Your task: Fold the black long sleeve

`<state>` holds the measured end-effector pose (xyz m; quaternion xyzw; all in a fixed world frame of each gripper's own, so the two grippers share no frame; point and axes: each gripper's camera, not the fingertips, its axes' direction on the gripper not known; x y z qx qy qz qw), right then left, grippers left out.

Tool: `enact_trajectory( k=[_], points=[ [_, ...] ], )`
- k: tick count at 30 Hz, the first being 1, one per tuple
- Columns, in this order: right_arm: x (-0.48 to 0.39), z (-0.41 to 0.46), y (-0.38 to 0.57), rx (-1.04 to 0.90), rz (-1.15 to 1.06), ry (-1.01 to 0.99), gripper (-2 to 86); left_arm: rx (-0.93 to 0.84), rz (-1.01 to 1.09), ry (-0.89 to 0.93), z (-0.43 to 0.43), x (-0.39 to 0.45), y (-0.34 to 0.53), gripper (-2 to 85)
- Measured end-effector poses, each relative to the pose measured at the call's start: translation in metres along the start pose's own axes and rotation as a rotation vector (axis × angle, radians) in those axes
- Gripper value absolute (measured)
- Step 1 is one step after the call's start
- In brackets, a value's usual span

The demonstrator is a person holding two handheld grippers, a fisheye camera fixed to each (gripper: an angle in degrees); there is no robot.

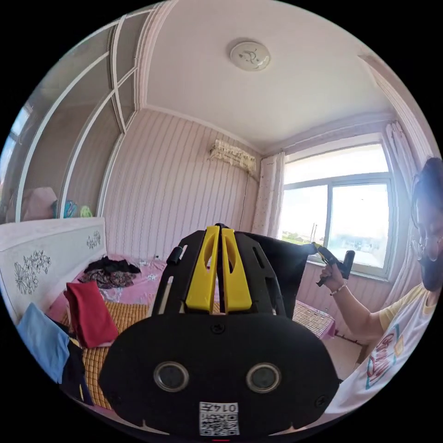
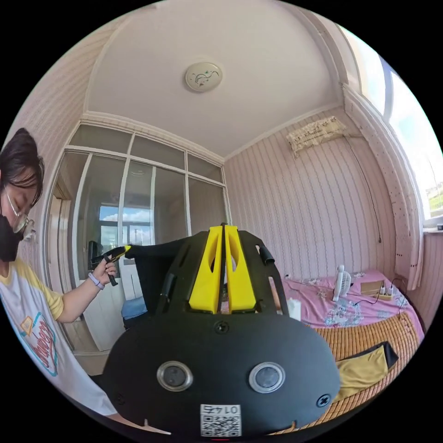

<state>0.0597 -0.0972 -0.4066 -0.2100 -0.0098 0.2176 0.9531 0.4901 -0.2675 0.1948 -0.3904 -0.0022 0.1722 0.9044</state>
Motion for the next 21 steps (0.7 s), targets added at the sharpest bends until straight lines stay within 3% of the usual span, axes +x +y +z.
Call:
enact_trajectory(
  k=[13, 17, 21],
  points=[
    [-0.168, -0.165, -0.254, 0.201, -0.398, -0.056, 0.1, 0.455, 0.221, 0.097, -0.248, 0.052, -0.178, -1.0],
    [-0.191, -0.144, -0.316, 0.045, -0.504, 0.086, 0.0, 0.364, 0.209, 0.049, -0.239, 0.039, -0.227, -1.0],
    [-0.193, -0.159, -0.336, 0.058, -0.493, 0.101, 0.0, 0.411, 0.155, 0.129, -0.253, 0.03, -0.237, -1.0]
  ],
)
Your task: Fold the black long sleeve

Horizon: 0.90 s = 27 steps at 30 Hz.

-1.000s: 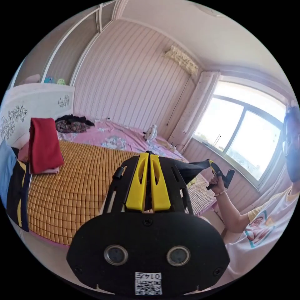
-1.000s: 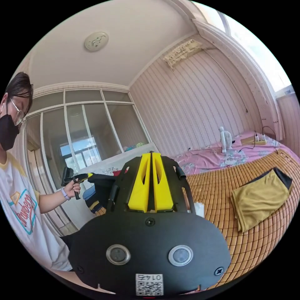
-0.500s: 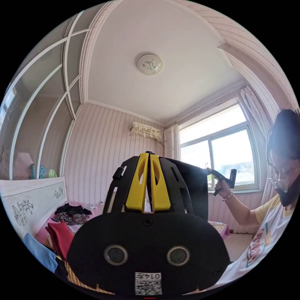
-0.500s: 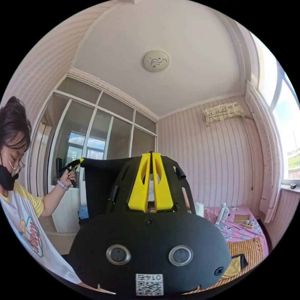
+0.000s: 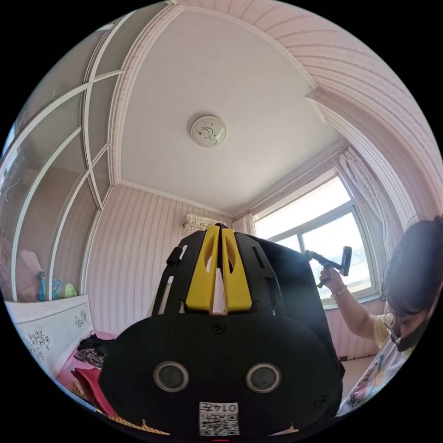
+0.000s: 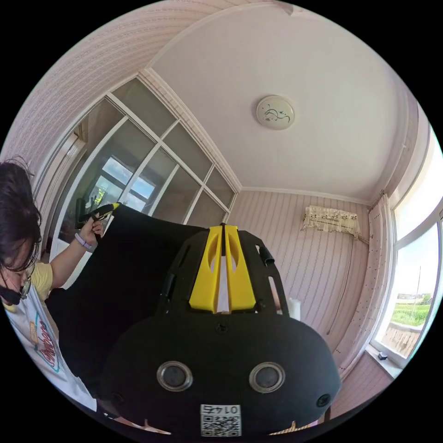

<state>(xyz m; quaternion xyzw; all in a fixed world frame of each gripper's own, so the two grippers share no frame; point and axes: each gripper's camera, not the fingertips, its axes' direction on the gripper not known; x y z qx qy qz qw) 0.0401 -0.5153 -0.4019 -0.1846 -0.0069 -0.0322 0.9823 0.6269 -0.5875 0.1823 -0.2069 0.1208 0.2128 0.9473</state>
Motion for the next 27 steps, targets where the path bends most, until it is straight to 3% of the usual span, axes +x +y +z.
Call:
enact_trajectory(
  k=[6, 11, 15, 21, 23, 27],
  points=[
    [0.003, -0.073, -0.047, 0.175, -0.007, -0.057, 0.0, 0.066, 0.167, -0.013, -0.041, 0.045, -0.044, -1.0],
    [-0.02, -0.097, -0.085, 0.172, -0.12, 0.016, 0.0, 0.165, 0.287, 0.015, -0.083, 0.085, -0.076, -1.0],
    [-0.015, -0.075, -0.079, 0.121, -0.132, 0.007, 0.0, 0.133, 0.314, -0.023, -0.068, 0.077, -0.07, -1.0],
    [0.038, 0.082, 0.021, -0.209, 0.002, -0.103, 0.1, -0.226, 0.083, -0.128, 0.06, -0.037, 0.056, -1.0],
    [0.064, 0.17, 0.097, -0.416, 0.111, -0.146, 0.1, -0.371, -0.13, -0.097, 0.118, -0.104, 0.144, -1.0],
    [0.112, 0.275, 0.208, -0.552, 0.357, -0.14, 0.1, -0.525, -0.299, -0.186, 0.194, -0.176, 0.26, -1.0]
  ],
)
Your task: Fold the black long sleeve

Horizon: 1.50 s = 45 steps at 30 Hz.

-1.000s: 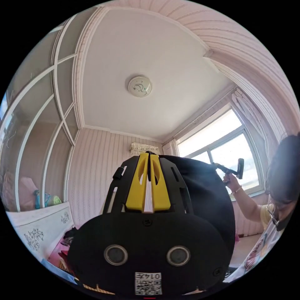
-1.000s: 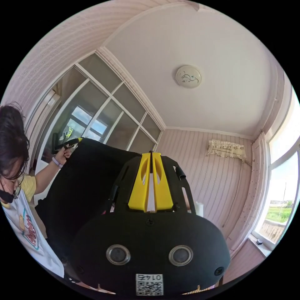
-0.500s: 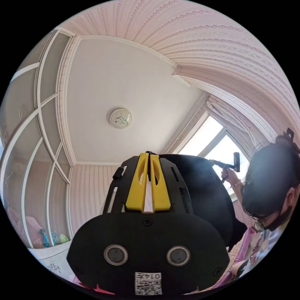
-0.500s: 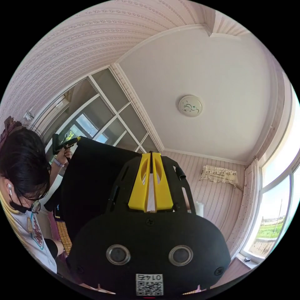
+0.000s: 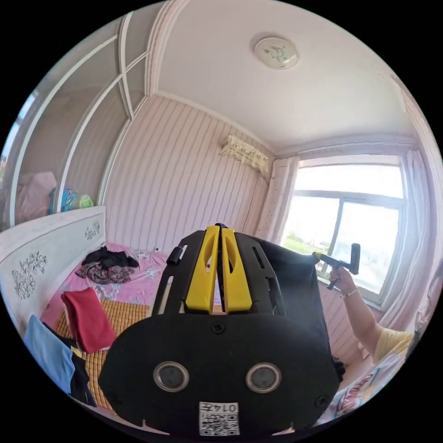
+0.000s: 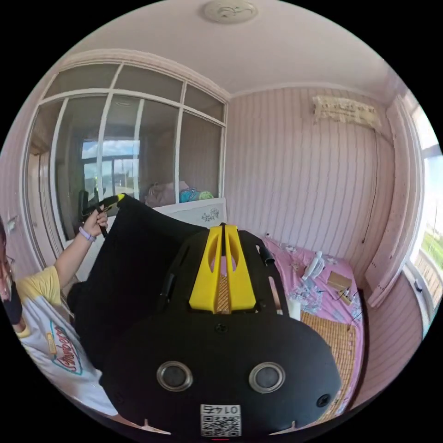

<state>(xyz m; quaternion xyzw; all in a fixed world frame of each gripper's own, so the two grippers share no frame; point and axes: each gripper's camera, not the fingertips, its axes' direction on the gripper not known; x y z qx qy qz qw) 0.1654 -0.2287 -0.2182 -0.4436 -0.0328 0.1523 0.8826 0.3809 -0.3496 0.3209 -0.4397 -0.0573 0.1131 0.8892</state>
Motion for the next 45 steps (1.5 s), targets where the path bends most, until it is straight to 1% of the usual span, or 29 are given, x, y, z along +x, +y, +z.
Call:
enact_trajectory(
  k=[2, 3, 4, 6, 8, 10, 12, 14, 15, 17, 18, 20, 21, 22, 23, 24, 26, 28, 30, 32, 35, 39, 41, 44, 45],
  points=[
    [0.044, 0.057, -0.01, -0.004, 0.135, -0.027, 0.1, -0.049, -0.042, -0.065, 0.064, -0.024, 0.005, -1.0],
    [0.05, 0.066, -0.017, 0.004, 0.145, -0.019, 0.1, -0.048, -0.038, -0.078, 0.075, -0.025, 0.001, -1.0],
    [0.057, 0.075, -0.033, 0.052, 0.143, -0.011, 0.1, -0.021, -0.023, -0.088, 0.089, -0.022, -0.009, -1.0],
    [0.059, 0.077, -0.056, 0.168, 0.12, -0.03, 0.2, 0.068, 0.053, -0.087, 0.095, -0.002, -0.024, -1.0],
    [0.059, 0.081, -0.067, 0.265, 0.091, -0.035, 0.2, 0.15, 0.204, -0.131, 0.102, 0.031, -0.023, -1.0],
    [0.062, 0.094, -0.055, 0.277, 0.082, -0.073, 0.3, 0.13, 0.243, -0.146, 0.116, 0.036, -0.006, -1.0],
    [0.064, 0.115, -0.026, 0.235, 0.064, -0.108, 0.3, 0.073, 0.221, -0.125, 0.134, 0.024, 0.028, -1.0],
    [0.065, 0.151, 0.039, 0.136, 0.063, -0.094, 0.4, -0.05, 0.202, -0.132, 0.162, 0.0, 0.099, -1.0],
    [0.066, 0.162, 0.059, 0.105, 0.073, -0.094, 0.4, -0.085, 0.197, -0.135, 0.17, -0.007, 0.122, -1.0],
    [0.068, 0.213, 0.149, -0.024, 0.165, -0.116, 0.4, -0.254, 0.108, -0.125, 0.2, -0.039, 0.224, -1.0],
    [0.069, 0.227, 0.173, -0.06, 0.2, -0.129, 0.4, -0.297, 0.072, -0.119, 0.207, -0.048, 0.253, -1.0],
    [0.067, 0.279, 0.267, -0.192, 0.384, -0.223, 0.5, -0.471, -0.096, -0.073, 0.236, -0.083, 0.373, -1.0],
    [0.065, 0.291, 0.289, -0.228, 0.432, -0.241, 0.6, -0.517, -0.143, -0.078, 0.241, -0.091, 0.403, -1.0],
    [0.06, 0.312, 0.332, -0.286, 0.514, -0.253, 0.7, -0.591, -0.21, -0.095, 0.249, -0.102, 0.457, -1.0],
    [0.055, 0.329, 0.373, -0.34, 0.603, -0.237, 0.8, -0.672, -0.271, -0.118, 0.256, -0.111, 0.508, -1.0],
    [0.053, 0.337, 0.392, -0.372, 0.647, -0.228, 0.9, -0.713, -0.307, -0.13, 0.259, -0.116, 0.531, -1.0],
    [0.044, 0.362, 0.458, -0.525, 0.803, -0.196, 1.3, -0.831, -0.416, -0.178, 0.266, -0.126, 0.604, -0.9],
    [0.032, 0.366, 0.483, -0.586, 0.864, -0.155, 1.9, -0.884, -0.492, -0.188, 0.265, -0.132, 0.64, -0.7],
    [0.015, 0.365, 0.489, -0.598, 0.858, -0.113, 2.9, -0.924, -0.511, -0.196, 0.263, -0.131, 0.661, -0.4],
    [-0.009, 0.375, 0.486, -0.665, 0.81, -0.061, 4.9, -0.978, -0.501, -0.216, 0.262, -0.124, 0.676, 0.8],
    [-0.04, 0.405, 0.474, -0.749, 0.721, -0.003, 8.2, -0.968, -0.512, -0.217, 0.26, -0.112, 0.683, 2.8],
    [-0.075, 0.446, 0.454, -0.786, 0.609, 0.114, 10.3, -1.003, -0.463, -0.231, 0.28, -0.084, 0.694, 6.6],
    [-0.093, 0.471, 0.443, -0.802, 0.58, 0.166, 10.4, -1.153, -0.432, -0.244, 0.311, -0.067, 0.707, 8.6],
    [-0.11, 0.499, 0.432, -0.83, 0.597, 0.159, 10.1, -1.296, -0.383, -0.285, 0.336, -0.046, 0.723, 7.8],
    [-0.114, 0.505, 0.431, -0.85, 0.591, 0.162, 9.9, -1.304, -0.38, -0.298, 0.338, -0.043, 0.723, 7.3]
  ],
)
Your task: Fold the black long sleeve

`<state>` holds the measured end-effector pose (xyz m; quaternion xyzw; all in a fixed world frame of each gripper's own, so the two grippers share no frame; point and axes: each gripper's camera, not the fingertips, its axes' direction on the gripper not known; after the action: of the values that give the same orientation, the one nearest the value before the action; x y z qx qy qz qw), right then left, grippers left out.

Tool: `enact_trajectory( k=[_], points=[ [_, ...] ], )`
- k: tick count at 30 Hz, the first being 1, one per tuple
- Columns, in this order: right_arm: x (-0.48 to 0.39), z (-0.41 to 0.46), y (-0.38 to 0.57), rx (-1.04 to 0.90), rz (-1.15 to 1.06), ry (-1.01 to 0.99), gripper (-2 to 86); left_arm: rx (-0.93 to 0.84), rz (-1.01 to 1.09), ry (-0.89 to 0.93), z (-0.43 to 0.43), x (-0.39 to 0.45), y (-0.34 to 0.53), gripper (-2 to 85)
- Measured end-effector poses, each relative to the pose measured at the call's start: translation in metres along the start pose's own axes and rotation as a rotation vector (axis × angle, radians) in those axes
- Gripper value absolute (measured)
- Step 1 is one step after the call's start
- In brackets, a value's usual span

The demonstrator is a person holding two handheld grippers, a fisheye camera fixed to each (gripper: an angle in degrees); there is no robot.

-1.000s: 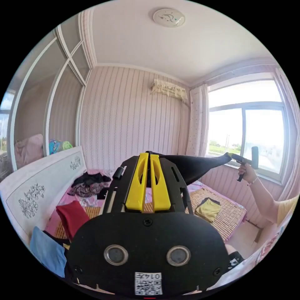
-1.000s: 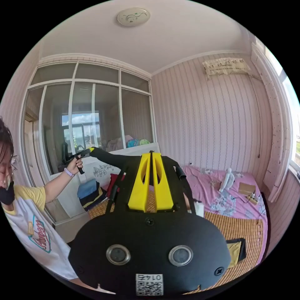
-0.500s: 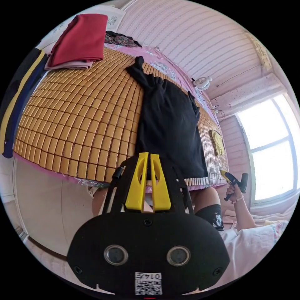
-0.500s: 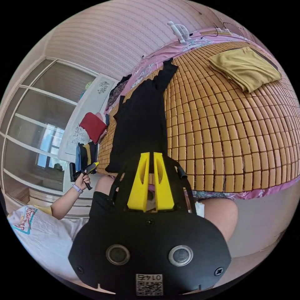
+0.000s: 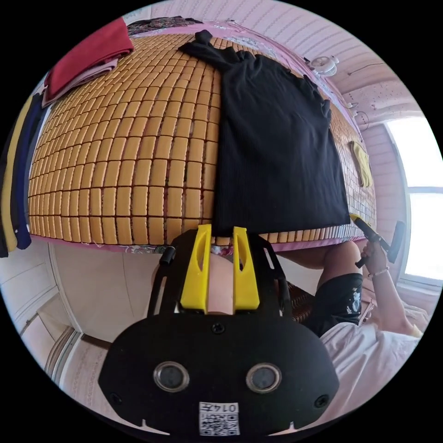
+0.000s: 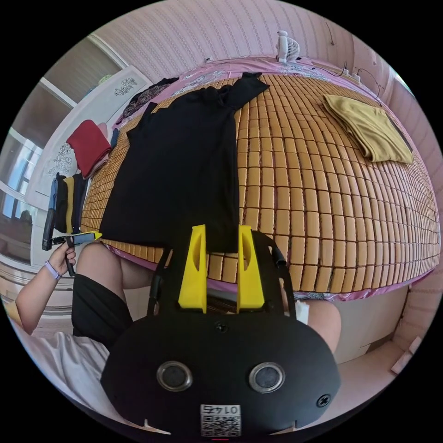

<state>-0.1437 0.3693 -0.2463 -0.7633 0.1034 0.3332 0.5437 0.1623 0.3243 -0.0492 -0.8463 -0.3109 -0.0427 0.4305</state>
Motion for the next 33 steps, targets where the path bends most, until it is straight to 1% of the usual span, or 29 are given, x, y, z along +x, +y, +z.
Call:
enact_trajectory(
  k=[2, 4, 5, 7, 10, 12, 14, 16, 20, 22, 27, 30, 33],
  points=[
    [-0.022, 0.013, -0.006, -0.091, -0.007, 0.098, 7.1, -0.018, -0.012, 0.005, 0.001, 0.009, 0.004, 5.8],
    [-0.038, 0.009, -0.008, -0.132, -0.028, 0.149, 3.7, -0.046, -0.011, 0.051, 0.004, 0.014, 0.01, 5.1],
    [-0.048, 0.007, -0.007, -0.144, -0.048, 0.133, 2.9, -0.073, -0.021, 0.073, 0.009, 0.017, 0.014, 4.4],
    [-0.06, 0.001, -0.001, -0.14, -0.065, 0.133, 2.1, -0.054, -0.03, 0.075, 0.005, 0.025, 0.026, 2.6],
    [-0.074, -0.011, 0.013, -0.127, -0.068, 0.102, 1.4, -0.009, -0.022, -0.028, -0.007, 0.053, 0.049, 0.1],
    [-0.081, -0.019, 0.023, -0.114, -0.065, 0.095, 1.2, 0.028, -0.025, -0.056, -0.016, 0.065, 0.065, -0.3],
    [-0.092, -0.025, 0.035, -0.107, -0.062, 0.081, 1.0, 0.101, -0.039, -0.115, -0.035, 0.081, 0.092, -0.6],
    [-0.101, -0.028, 0.044, -0.107, -0.061, 0.068, 0.9, 0.149, -0.031, -0.13, -0.051, 0.096, 0.114, -0.7],
    [-0.128, -0.041, 0.065, -0.059, -0.073, 0.071, 0.9, 0.252, -0.029, -0.094, -0.086, 0.119, 0.171, -0.8],
    [-0.137, -0.045, 0.073, -0.05, -0.076, 0.071, 0.9, 0.264, -0.04, -0.071, -0.093, 0.122, 0.193, -0.8],
    [-0.146, -0.045, 0.098, -0.103, -0.041, 0.083, 0.9, 0.222, -0.079, -0.042, -0.091, 0.127, 0.239, -0.9],
    [-0.144, -0.045, 0.115, -0.168, -0.002, 0.109, 0.9, 0.275, -0.113, 0.023, -0.103, 0.125, 0.272, -1.0],
    [-0.149, -0.062, 0.142, -0.086, -0.031, 0.09, 1.2, 0.324, -0.114, 0.046, -0.123, 0.133, 0.304, -1.0]
  ],
)
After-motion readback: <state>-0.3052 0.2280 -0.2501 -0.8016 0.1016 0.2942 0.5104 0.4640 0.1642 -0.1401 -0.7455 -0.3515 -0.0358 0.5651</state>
